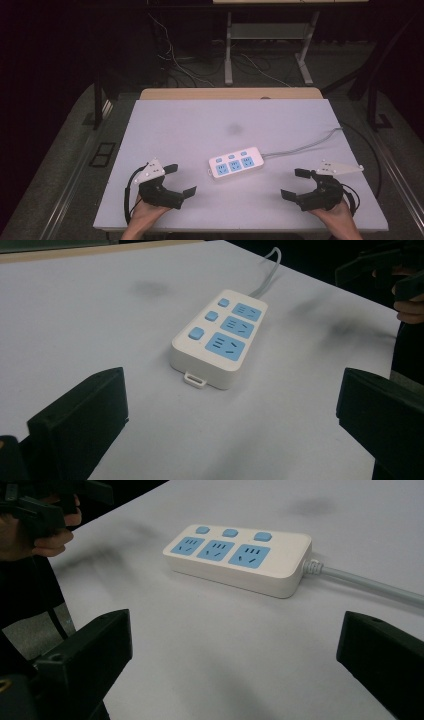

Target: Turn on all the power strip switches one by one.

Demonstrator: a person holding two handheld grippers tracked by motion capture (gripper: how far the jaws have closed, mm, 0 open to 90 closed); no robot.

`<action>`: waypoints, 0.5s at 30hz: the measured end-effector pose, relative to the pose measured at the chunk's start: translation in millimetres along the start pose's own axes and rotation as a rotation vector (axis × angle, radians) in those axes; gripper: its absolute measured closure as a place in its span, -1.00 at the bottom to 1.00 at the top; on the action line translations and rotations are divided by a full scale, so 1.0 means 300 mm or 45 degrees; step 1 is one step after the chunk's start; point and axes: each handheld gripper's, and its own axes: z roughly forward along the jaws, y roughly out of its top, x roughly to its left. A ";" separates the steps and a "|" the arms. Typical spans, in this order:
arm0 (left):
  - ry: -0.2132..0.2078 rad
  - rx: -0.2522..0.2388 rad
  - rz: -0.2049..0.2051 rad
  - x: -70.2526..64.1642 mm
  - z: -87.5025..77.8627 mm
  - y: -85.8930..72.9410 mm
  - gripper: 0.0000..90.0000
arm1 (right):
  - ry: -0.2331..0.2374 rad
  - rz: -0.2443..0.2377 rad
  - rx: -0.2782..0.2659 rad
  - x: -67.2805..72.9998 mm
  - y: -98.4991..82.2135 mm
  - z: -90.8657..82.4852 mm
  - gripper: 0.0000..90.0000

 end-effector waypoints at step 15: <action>-0.014 0.066 0.024 0.006 0.025 0.068 -1.00 | -0.001 0.013 -0.009 -0.009 -0.002 -0.011 -0.98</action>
